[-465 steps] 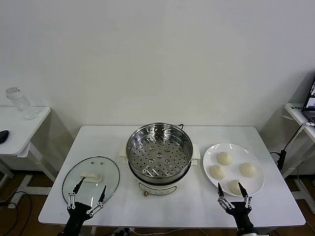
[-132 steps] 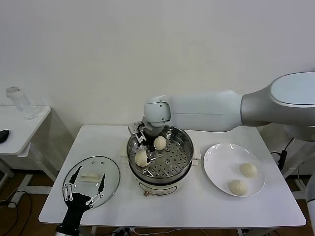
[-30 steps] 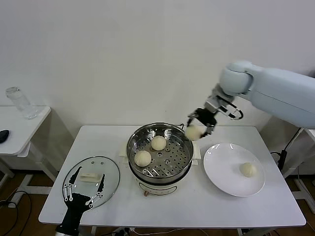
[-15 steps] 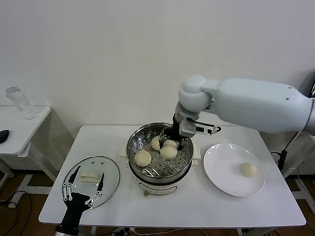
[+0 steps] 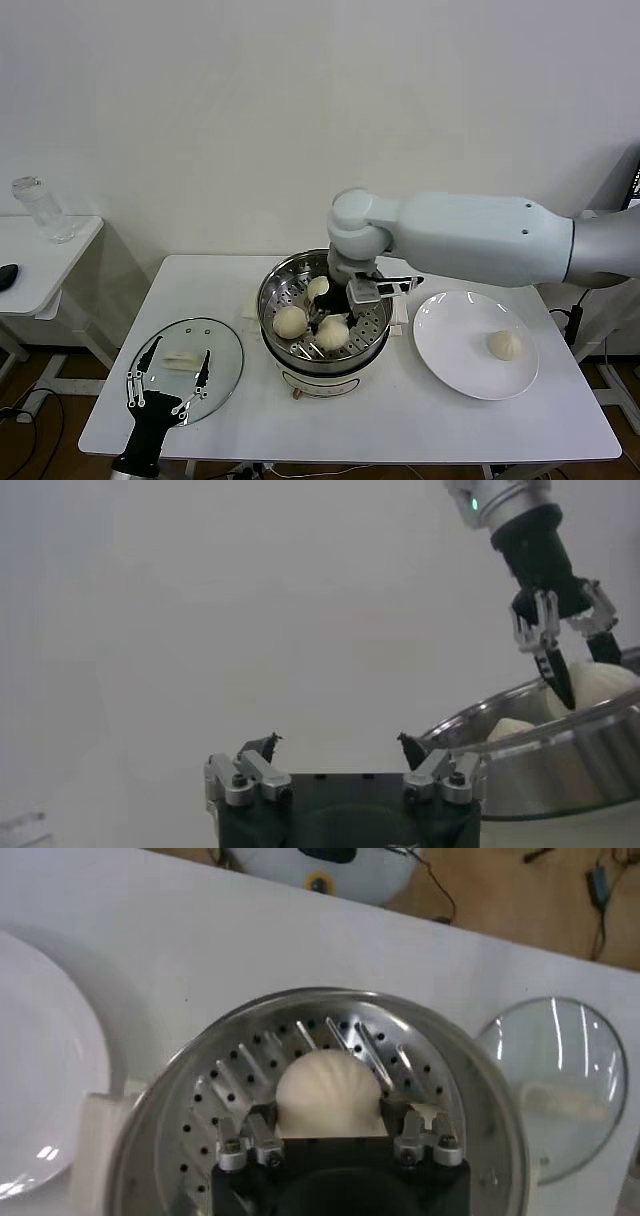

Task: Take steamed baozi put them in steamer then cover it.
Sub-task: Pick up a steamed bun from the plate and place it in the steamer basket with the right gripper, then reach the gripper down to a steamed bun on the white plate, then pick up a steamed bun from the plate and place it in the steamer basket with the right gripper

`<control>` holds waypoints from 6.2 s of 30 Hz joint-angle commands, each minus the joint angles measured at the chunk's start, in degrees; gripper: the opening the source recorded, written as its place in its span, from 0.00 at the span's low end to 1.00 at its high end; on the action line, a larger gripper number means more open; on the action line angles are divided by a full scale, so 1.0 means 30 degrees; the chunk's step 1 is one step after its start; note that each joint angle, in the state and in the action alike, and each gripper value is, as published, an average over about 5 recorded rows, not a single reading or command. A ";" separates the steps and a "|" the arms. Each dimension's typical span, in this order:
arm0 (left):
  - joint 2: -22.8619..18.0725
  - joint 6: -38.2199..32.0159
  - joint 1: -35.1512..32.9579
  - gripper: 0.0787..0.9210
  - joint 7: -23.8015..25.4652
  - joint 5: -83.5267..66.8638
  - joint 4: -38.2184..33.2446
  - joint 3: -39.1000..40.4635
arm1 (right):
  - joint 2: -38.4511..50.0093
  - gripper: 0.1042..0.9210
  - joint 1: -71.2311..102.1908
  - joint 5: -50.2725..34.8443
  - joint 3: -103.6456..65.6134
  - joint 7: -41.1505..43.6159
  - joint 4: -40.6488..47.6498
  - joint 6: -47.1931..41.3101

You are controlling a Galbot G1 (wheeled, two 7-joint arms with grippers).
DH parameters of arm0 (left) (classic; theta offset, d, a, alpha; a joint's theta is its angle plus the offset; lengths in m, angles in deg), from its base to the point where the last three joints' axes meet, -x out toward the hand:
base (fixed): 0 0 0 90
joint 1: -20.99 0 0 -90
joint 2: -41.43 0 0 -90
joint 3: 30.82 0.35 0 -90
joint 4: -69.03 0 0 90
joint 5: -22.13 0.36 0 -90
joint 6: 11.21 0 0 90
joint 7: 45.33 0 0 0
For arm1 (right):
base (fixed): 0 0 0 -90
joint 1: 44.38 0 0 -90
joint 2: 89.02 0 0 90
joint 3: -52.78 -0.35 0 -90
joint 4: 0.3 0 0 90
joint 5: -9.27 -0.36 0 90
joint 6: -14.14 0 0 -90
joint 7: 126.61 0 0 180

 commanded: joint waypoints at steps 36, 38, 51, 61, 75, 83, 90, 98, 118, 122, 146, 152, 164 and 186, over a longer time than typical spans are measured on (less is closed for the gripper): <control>0.0075 -0.0109 0.0191 0.88 -0.0187 -0.0037 0.0008 0.0006 | 0.7458 0.88 -0.1120 -0.8524 -0.5173 0.4665 0.5031 -1.2206; 0.0081 -0.0090 0.0185 0.88 -0.0185 -0.0032 -0.0045 0.0016 | 0.8254 0.88 -0.0753 -0.8928 -0.4702 0.4638 0.6462 -1.3101; 0.0058 0.0134 0.0235 0.88 -0.0169 0.0085 -0.0289 0.0071 | 1.0045 0.88 0.5284 -0.5552 -0.5307 0.2874 1.2242 -1.2683; 0.0010 0.0153 0.0224 0.88 -0.0170 0.0089 -0.0217 0.0010 | 0.9350 0.88 0.8315 -0.3679 -0.7007 0.1898 1.3403 -1.2162; -0.0032 0.0169 0.0159 0.88 -0.0182 0.0096 -0.0219 -0.0054 | 0.8719 0.88 0.9621 -0.3072 -0.7462 0.1574 1.3782 -1.1798; -0.0035 0.0147 0.0132 0.88 -0.0183 0.0112 -0.0142 -0.0078 | 0.8363 0.88 1.0103 -0.3061 -0.7661 0.1457 1.3995 -1.1783; -0.0032 0.0135 0.0153 0.88 -0.0182 0.0105 -0.0123 -0.0090 | 0.8211 0.88 1.0163 -0.2994 -0.7651 0.1456 1.4027 -1.1821; -0.0050 0.0101 0.0155 0.88 -0.0183 0.0098 -0.0075 -0.0101 | 0.8187 0.83 1.0273 -0.2979 -0.7684 0.1397 1.4025 -1.1836; 0.0195 0.0203 0.0528 0.88 -0.0190 0.0039 -0.0172 0.0082 | 0.7658 0.69 -0.0131 -0.9746 -0.1923 0.4833 0.9330 -1.2726; 0.0228 0.0216 0.0656 0.88 -0.0195 0.0043 -0.0150 0.0224 | 0.5965 0.69 -0.2684 -1.2236 -0.0466 0.4706 0.7487 -1.3900; 0.0136 0.0113 0.0914 0.88 -0.0245 0.0011 -0.0214 0.0422 | -0.1536 0.68 -0.2132 -1.2100 0.3368 0.2551 0.6896 -1.5439; 0.0113 0.0125 0.0967 0.88 -0.0275 -0.0005 -0.0160 0.0353 | -0.1825 0.68 -0.1160 -1.1790 0.3279 0.2317 0.7347 -1.5333; 0.0056 0.0094 0.0906 0.88 -0.0312 -0.0008 -0.0158 0.0220 | -0.1986 0.68 -0.0746 -1.0920 0.3393 0.2789 0.7388 -1.5257; 0.0036 0.0195 0.0917 0.88 -0.0538 -0.0012 -0.0206 0.0015 | -0.1334 0.87 -0.0410 -1.0641 0.2734 0.2517 0.7189 -1.4841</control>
